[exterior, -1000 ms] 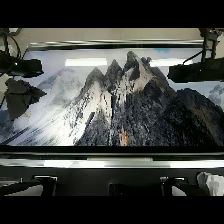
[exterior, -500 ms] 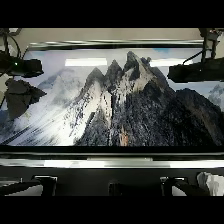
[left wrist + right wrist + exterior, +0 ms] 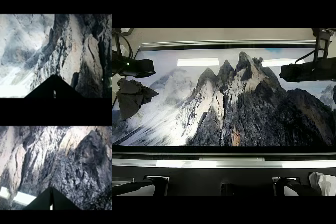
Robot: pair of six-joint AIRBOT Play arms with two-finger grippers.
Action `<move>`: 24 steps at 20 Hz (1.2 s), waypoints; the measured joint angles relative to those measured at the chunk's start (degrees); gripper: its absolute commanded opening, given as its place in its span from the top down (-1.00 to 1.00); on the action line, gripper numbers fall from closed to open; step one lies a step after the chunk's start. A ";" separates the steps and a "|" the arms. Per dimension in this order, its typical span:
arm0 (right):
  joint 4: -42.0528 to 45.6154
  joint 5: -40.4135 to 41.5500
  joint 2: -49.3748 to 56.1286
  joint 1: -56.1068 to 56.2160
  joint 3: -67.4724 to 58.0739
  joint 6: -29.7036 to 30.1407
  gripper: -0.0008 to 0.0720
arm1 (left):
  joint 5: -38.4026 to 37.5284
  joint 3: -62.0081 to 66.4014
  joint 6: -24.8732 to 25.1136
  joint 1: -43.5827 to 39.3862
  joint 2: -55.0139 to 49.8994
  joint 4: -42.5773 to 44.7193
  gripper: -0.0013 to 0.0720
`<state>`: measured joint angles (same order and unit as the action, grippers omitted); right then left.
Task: Fold the clothes and pants, and hang the long-sleeved shirts on hangers.
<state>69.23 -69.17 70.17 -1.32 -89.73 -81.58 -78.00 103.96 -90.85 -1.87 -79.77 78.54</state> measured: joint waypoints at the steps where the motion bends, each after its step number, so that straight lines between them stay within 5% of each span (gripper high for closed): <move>1: 0.00 0.44 0.00 0.00 0.00 0.00 0.87 | 0.00 0.00 0.00 0.02 0.00 0.02 0.89; 7: 0.00 1.75 0.00 0.00 0.00 0.00 0.87 | -0.37 -0.04 -0.70 0.11 0.00 0.50 0.89; 9: 0.00 1.88 0.00 0.00 0.00 -0.02 0.85 | -1.75 -0.13 -4.66 0.57 -0.24 4.00 0.35; 10: 0.00 1.92 0.00 0.00 0.00 -0.02 0.68 | -2.64 -0.57 -7.93 1.27 -0.39 7.65 0.29; 12: 0.00 1.66 0.00 0.00 0.00 -0.02 -0.16 | -3.19 -2.89 -14.49 4.35 -0.61 14.19 0.10; 13: -0.02 1.31 0.00 0.00 0.00 -0.02 -0.44 | -2.78 -4.92 -17.51 6.69 -0.68 16.17 -0.58; 14: -0.02 0.70 0.00 0.00 0.00 -0.02 -0.46 | -1.36 -7.23 -19.80 9.18 -0.72 17.31 -1.00; 18: -0.02 -1.07 0.00 0.00 0.00 -0.02 -0.46 | 10.21 -17.29 -24.83 19.32 -1.09 17.44 -1.00; 24: 0.39 -4.04 0.00 0.00 0.00 -0.02 -0.46 | 30.29 -23.04 -26.10 26.10 -9.29 12.44 -1.00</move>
<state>69.63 -73.21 70.17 -1.32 -89.73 -81.60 -47.70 80.93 -116.95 24.23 -89.06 90.98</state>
